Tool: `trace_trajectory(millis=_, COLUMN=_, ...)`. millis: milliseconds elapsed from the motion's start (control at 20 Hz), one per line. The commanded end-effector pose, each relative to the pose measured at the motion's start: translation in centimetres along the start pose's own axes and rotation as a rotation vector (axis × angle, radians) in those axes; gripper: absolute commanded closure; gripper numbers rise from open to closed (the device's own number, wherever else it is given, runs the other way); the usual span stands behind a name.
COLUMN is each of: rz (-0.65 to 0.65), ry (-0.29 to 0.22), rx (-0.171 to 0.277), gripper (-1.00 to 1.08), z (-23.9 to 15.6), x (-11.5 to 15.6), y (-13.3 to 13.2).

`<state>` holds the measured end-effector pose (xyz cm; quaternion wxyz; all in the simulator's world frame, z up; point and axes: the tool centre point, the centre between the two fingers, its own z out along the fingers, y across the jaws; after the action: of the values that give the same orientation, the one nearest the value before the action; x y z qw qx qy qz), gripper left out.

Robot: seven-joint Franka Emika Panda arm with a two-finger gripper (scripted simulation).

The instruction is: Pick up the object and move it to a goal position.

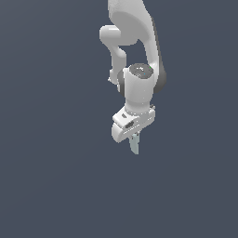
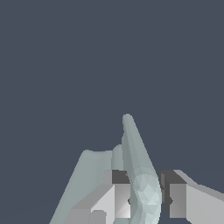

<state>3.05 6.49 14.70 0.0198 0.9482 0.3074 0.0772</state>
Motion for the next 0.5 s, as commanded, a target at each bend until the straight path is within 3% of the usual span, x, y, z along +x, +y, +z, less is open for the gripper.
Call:
trace_trajectory(millis=0, rz=-0.015, ry=0.061, rx=-0.022, gripper=1.08, z=-0.7, x=1.1, y=0.5)
trace_trajectory(millis=450, rz=-0.069, ry=0.276, rx=-0.100, gripper=1.08, z=-3.7, x=4.6, y=2.0)
